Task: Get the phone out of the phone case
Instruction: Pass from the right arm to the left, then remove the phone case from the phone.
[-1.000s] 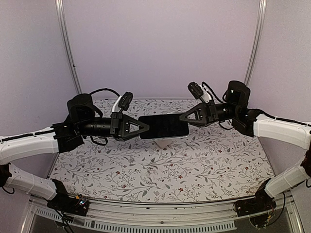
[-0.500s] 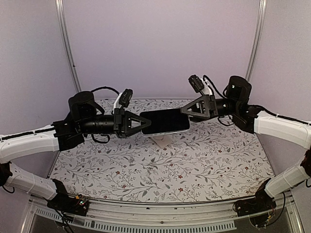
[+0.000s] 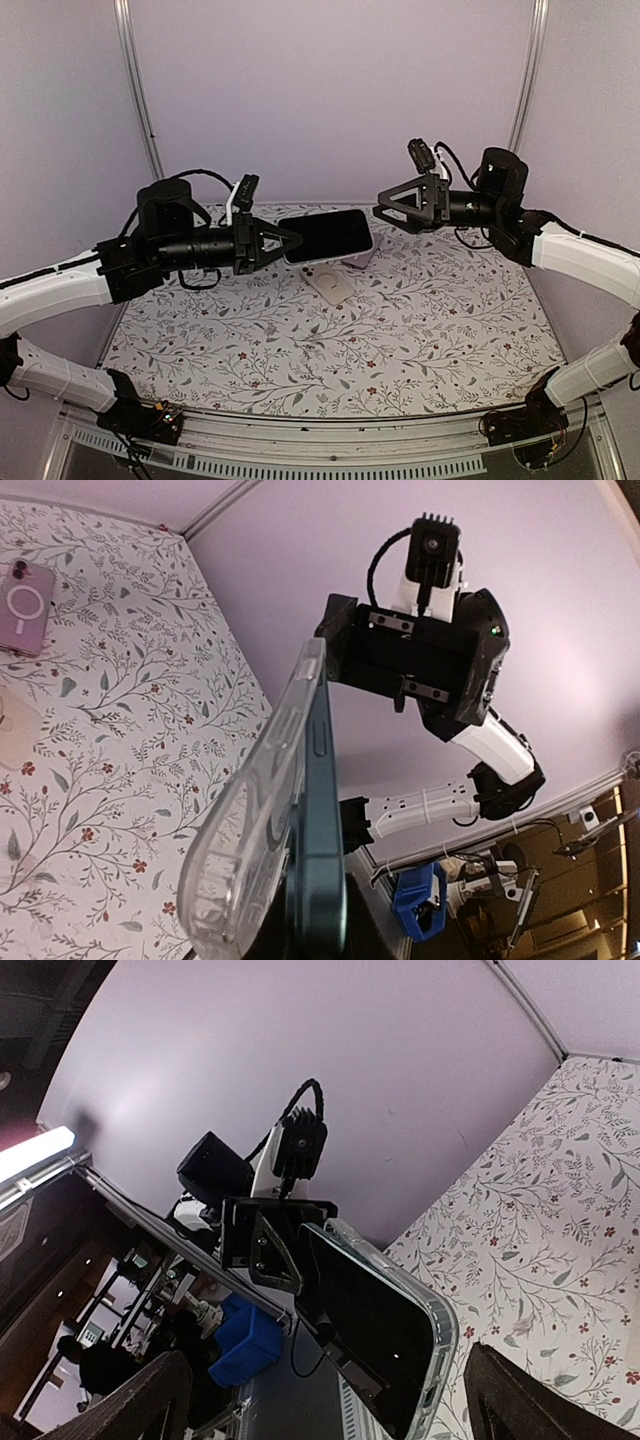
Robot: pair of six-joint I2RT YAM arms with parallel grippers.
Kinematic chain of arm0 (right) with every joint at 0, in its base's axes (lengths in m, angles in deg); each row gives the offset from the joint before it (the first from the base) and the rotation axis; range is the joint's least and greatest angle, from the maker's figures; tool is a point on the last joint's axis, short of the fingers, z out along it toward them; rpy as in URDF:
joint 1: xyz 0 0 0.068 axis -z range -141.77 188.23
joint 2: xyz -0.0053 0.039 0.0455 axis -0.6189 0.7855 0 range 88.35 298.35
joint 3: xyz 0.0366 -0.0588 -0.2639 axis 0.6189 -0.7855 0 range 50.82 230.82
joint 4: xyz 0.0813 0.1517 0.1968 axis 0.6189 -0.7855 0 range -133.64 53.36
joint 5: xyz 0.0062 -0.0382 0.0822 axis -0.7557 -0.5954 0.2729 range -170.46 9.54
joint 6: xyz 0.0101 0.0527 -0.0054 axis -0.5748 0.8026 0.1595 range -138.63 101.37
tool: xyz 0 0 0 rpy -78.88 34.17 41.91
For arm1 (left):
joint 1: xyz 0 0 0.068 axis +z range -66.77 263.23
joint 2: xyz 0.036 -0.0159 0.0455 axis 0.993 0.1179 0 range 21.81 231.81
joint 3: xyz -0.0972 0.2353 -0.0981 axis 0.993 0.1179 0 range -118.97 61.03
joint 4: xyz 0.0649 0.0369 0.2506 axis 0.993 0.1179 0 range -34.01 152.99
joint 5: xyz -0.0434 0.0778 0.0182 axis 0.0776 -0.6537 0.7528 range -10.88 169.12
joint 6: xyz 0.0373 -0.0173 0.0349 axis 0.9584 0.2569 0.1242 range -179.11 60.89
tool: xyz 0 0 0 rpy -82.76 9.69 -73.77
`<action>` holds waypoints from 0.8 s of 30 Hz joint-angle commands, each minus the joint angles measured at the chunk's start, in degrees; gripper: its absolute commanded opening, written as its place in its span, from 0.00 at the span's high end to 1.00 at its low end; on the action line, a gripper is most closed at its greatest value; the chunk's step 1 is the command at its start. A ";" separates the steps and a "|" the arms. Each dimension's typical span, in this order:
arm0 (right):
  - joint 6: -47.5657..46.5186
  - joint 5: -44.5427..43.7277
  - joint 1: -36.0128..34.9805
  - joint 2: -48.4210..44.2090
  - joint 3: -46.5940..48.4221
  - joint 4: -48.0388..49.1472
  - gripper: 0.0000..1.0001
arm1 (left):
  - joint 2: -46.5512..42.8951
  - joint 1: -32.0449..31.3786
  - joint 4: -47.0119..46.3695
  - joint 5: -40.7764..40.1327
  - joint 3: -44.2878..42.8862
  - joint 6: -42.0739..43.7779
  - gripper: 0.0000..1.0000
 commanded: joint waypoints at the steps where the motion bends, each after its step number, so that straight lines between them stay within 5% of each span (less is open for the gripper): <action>1: -3.13 -10.61 1.01 -3.33 1.79 -4.15 0.01 | -3.04 0.68 -1.55 -7.42 -1.20 0.13 1.00; 6: -5.31 -23.75 0.96 -5.93 -2.25 -4.78 0.03 | -3.15 1.17 -4.18 -14.48 -1.51 -3.22 1.00; 13: 0.55 -27.46 0.70 -8.13 -9.99 2.42 0.08 | -0.40 1.31 -11.18 -22.37 -2.04 -9.82 1.00; 24: 10.29 -43.26 -10.55 -8.62 -19.20 16.10 0.08 | 8.44 0.57 -22.90 -24.11 -2.95 -32.86 1.00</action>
